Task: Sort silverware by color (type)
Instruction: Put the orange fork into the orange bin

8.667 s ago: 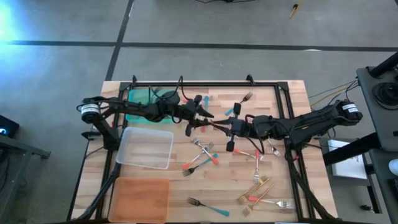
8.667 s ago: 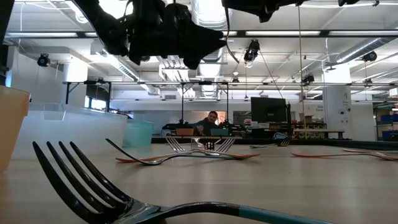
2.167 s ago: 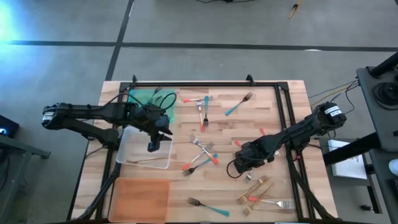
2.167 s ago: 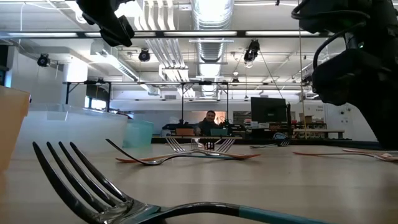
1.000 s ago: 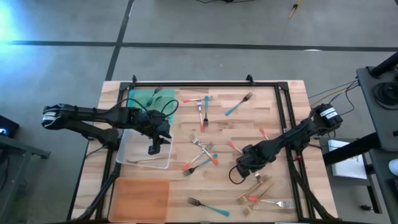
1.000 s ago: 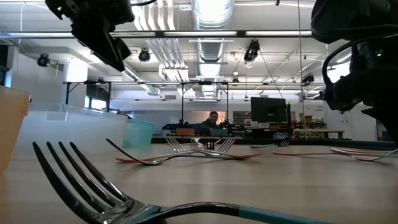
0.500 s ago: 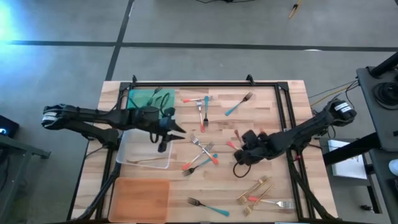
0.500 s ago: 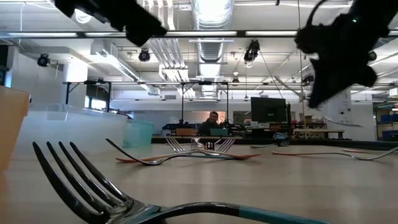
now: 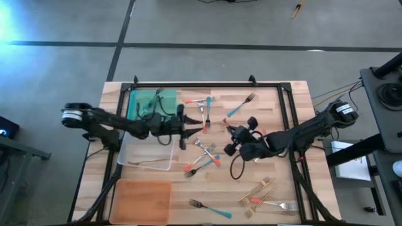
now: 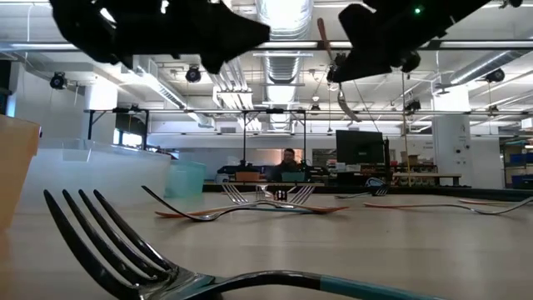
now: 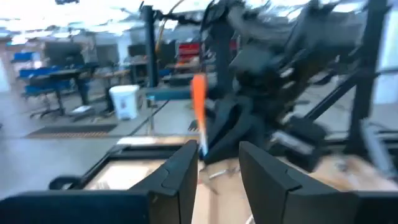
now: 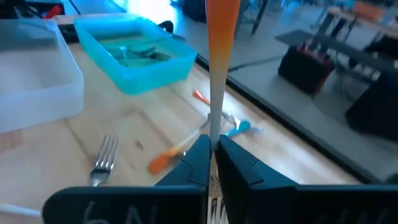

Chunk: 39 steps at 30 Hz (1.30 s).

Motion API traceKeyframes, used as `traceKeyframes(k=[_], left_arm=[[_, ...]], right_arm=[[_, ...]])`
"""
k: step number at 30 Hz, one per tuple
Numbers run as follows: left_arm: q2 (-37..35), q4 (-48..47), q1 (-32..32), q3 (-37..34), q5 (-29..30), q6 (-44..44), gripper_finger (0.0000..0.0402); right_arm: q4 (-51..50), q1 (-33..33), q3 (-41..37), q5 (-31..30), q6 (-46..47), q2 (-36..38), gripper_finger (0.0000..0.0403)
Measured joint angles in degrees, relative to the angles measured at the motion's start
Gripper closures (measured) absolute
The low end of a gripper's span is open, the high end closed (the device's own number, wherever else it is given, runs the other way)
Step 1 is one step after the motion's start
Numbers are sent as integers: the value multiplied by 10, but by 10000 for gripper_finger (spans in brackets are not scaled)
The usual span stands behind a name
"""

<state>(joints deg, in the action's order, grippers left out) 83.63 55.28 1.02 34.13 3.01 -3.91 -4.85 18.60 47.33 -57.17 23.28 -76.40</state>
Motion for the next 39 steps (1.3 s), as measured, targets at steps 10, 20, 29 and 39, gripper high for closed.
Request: traceKeyframes(k=[10,20,29,39], left_arm=[[100,-69,2,120,22,-60,253],[90,-138,2,152,86,-88,229],[92,-68,2,153,85,-76,231],[92,-36,3,154,85,-76,231]], right_arm=[[54,-37,0,0,-66,-22,393],[69,-40,0,0,-91,-22,393],[148,-40,0,1,-172,-25,393],[211,-40,0,-5,-248,-29,394]])
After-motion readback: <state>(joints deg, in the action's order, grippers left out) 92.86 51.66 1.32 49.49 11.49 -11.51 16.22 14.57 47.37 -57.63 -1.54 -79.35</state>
